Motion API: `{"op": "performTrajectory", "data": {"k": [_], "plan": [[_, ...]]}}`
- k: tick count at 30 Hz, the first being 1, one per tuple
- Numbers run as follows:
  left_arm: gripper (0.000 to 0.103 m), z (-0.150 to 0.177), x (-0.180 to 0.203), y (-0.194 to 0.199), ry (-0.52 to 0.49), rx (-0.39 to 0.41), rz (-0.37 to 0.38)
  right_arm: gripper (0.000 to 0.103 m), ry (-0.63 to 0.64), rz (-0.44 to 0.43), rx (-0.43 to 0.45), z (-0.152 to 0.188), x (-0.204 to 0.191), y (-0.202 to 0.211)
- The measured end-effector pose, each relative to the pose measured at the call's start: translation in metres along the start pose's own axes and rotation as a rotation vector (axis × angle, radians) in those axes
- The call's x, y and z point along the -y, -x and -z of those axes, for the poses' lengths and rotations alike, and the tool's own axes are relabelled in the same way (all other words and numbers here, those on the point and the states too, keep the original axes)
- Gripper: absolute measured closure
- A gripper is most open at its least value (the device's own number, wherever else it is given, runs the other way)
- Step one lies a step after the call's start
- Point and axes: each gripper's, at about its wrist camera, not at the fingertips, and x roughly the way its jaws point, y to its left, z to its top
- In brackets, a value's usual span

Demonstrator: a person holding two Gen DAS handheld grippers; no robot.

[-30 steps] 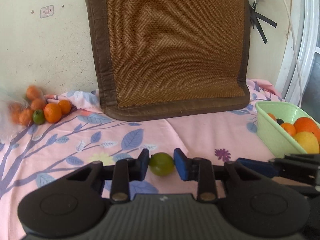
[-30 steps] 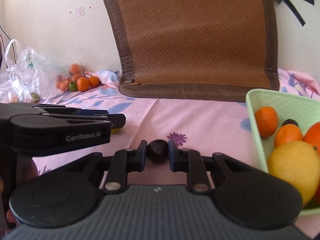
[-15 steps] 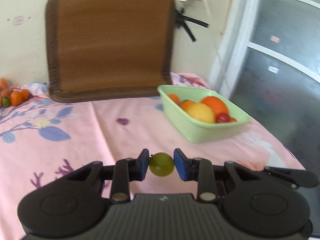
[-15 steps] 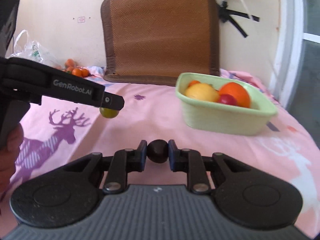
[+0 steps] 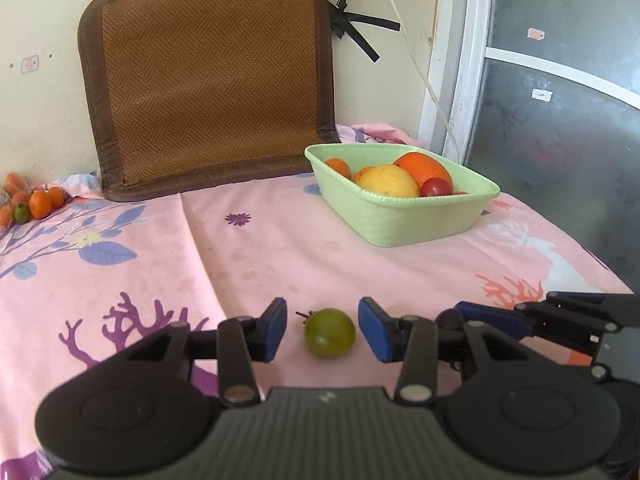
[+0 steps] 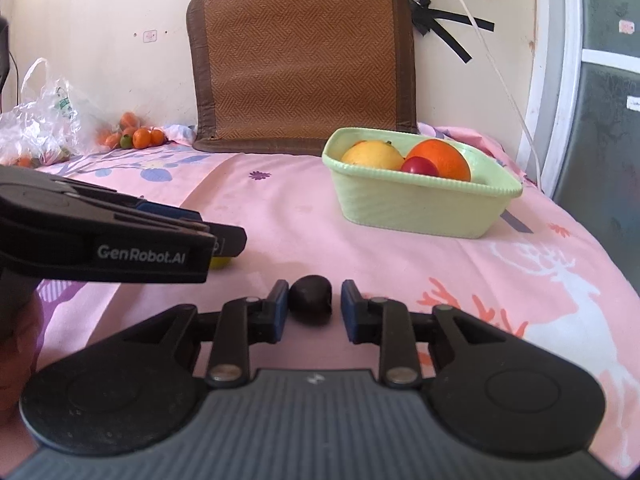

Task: Organize fruits
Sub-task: 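Carry the lime into the bowl with the left tool while the right tool drops the plum in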

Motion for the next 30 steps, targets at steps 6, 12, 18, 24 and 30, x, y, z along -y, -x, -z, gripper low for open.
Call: {"op": "performTrajectory", "data": {"k": [6, 12, 18, 24, 30], "plan": [[0.061, 0.002, 0.001, 0.0, -0.006, -0.012, -0.016, 0.072, 0.002, -0.015, 0.002, 0.002, 0.001, 0.003], [0.075, 0.006, 0.009, 0.002, -0.041, -0.012, -0.014, 0.078, 0.019, -0.017, 0.025, 0.006, -0.001, 0.008], [0.075, -0.006, 0.007, 0.005, 0.009, -0.004, 0.047, 0.078, -0.068, -0.026, 0.073, 0.003, 0.015, 0.014], [0.075, -0.061, 0.019, -0.004, -0.012, 0.074, 0.108, 0.078, -0.122, 0.05, 0.21, -0.021, 0.045, 0.022], [0.074, -0.113, 0.024, -0.052, -0.004, 0.078, 0.107, 0.078, -0.178, 0.123, 0.241, -0.056, 0.092, -0.006]]}}
